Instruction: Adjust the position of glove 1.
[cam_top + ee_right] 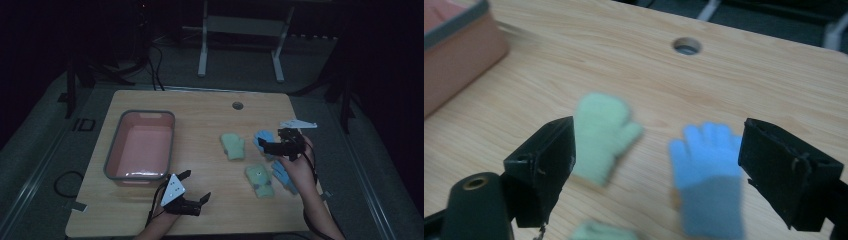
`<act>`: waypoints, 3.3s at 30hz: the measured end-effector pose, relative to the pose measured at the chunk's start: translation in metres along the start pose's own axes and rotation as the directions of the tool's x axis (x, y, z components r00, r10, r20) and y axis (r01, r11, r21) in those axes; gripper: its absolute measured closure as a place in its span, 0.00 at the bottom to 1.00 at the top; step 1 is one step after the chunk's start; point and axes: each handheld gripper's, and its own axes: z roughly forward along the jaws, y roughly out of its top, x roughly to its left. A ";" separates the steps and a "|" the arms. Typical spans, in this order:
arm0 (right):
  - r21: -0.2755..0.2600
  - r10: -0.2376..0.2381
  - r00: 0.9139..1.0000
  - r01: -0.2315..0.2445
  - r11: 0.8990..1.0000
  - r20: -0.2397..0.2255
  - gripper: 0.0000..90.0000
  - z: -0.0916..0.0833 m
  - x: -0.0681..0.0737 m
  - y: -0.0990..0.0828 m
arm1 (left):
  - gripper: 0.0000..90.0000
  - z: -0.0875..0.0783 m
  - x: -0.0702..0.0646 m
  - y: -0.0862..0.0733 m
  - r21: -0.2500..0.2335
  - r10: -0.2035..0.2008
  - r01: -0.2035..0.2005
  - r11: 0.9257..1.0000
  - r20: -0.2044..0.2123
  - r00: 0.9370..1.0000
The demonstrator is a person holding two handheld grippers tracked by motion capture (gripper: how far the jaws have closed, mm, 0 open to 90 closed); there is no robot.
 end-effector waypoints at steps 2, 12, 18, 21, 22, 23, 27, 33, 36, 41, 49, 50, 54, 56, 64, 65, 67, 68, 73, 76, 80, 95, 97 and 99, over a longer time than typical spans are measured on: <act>0.005 -0.005 1.000 0.006 1.000 -0.031 0.21 0.007 0.004 0.004 | 0.02 0.000 0.000 0.000 -0.003 -0.001 0.001 1.000 -0.011 1.000; 0.076 -0.010 0.988 0.021 0.997 -0.152 0.31 0.061 0.019 0.009 | 0.02 0.000 -0.001 0.000 -0.006 0.000 0.000 1.000 -0.010 1.000; 0.131 -0.058 0.989 0.076 0.989 -0.136 0.46 0.087 0.024 0.006 | 0.01 -0.001 0.000 0.000 -0.007 0.000 0.000 1.000 -0.007 1.000; 0.160 -0.073 0.984 0.099 0.982 -0.160 0.53 0.100 0.027 0.005 | 0.01 -0.001 0.000 0.000 -0.007 0.001 -0.001 1.000 -0.007 1.000; 0.173 -0.085 0.984 0.112 0.978 -0.159 0.56 0.105 0.029 0.005 | 0.01 -0.001 0.000 0.000 -0.009 0.000 0.000 1.000 -0.008 1.000; 0.176 -0.093 0.981 0.123 0.977 -0.167 0.59 0.109 0.029 0.004 | 0.01 -0.001 0.000 0.000 -0.010 -0.001 0.001 1.000 -0.011 1.000; 0.201 -0.130 0.979 0.161 0.966 -0.157 0.60 0.122 0.032 0.003 | 0.01 -0.001 0.000 -0.001 -0.013 -0.003 0.003 1.000 -0.010 1.000; 0.246 -0.177 0.969 0.215 0.945 -0.170 0.67 0.141 0.035 0.000 | 0.02 -0.002 -0.001 -0.001 -0.022 0.006 -0.006 1.000 -0.006 1.000; 0.270 -0.198 0.968 0.234 0.934 -0.154 0.66 0.149 0.035 -0.004 | 0.02 -0.002 -0.001 -0.001 -0.022 0.006 -0.006 1.000 -0.005 1.000; 0.310 -0.137 0.979 0.180 0.934 -0.154 0.68 0.156 0.030 -0.008 | 0.01 -0.002 0.000 -0.001 -0.021 -0.005 0.004 1.000 -0.006 1.000; 0.348 -0.077 0.991 0.112 0.931 -0.111 0.95 0.153 0.039 -0.003 | 0.02 -0.001 0.000 -0.001 -0.019 -0.004 0.004 1.000 0.000 1.000; 0.337 -0.061 0.992 0.095 0.937 -0.110 0.96 0.150 0.041 -0.002 | 0.02 -0.001 0.000 -0.001 -0.020 -0.004 0.004 1.000 0.002 1.000; 0.306 -0.035 0.993 0.068 0.950 -0.114 0.96 0.131 0.054 0.008 | 0.02 -0.002 0.000 -0.001 -0.022 -0.007 0.007 1.000 0.003 1.000; 0.284 -0.059 0.994 0.083 0.955 -0.092 0.96 0.120 0.062 0.014 | 0.01 -0.002 0.000 -0.001 -0.022 -0.006 0.006 1.000 0.002 1.000; 0.206 -0.007 1.000 0.011 0.979 -0.018 0.96 0.075 0.090 0.021 | 0.02 -0.002 0.000 -0.001 -0.026 -0.009 0.009 1.000 -0.008 1.000; 0.200 0.006 1.000 -0.004 0.980 -0.011 0.96 0.071 0.095 0.019 | 0.01 -0.002 0.000 -0.001 -0.030 -0.013 0.013 0.999 -0.006 1.000; 0.194 0.030 0.999 -0.026 0.981 -0.016 0.96 0.066 0.102 0.014 | 0.02 -0.003 0.002 -0.001 -0.035 -0.030 0.030 0.999 0.002 1.000; 0.194 0.025 1.000 -0.022 0.981 -0.013 0.96 0.065 0.106 0.012 | 0.01 -0.003 0.003 -0.002 -0.038 -0.042 0.042 0.998 0.000 0.999; 0.225 0.013 1.000 -0.007 0.974 -0.023 0.96 0.065 0.120 -0.002 | 0.01 -0.003 0.004 -0.001 -0.034 -0.050 0.050 0.998 -0.002 0.999; 0.233 0.011 1.000 -0.007 0.973 -0.018 0.96 0.063 0.124 -0.011 | 0.01 -0.003 0.002 -0.001 -0.036 -0.035 0.035 0.999 -0.008 0.999; 0.235 0.041 0.999 -0.040 0.971 0.002 0.96 0.061 0.124 -0.026 | 0.01 -0.003 0.001 -0.001 -0.033 -0.023 0.023 0.999 -0.008 1.000; 0.310 0.034 0.999 -0.031 0.950 -0.005 0.87 0.094 0.120 -0.055 | 0.02 -0.003 0.001 -0.001 -0.032 -0.016 0.016 0.999 0.007 1.000; 0.300 0.019 1.000 -0.012 0.954 -0.019 0.84 0.095 0.118 -0.057 | 0.02 -0.003 0.001 -0.001 -0.034 -0.011 0.012 0.999 0.010 1.000; 0.308 0.020 0.999 -0.007 0.951 -0.040 0.75 0.094 0.115 -0.056 | 0.02 -0.003 0.001 -0.002 -0.037 -0.011 0.012 0.999 0.009 1.000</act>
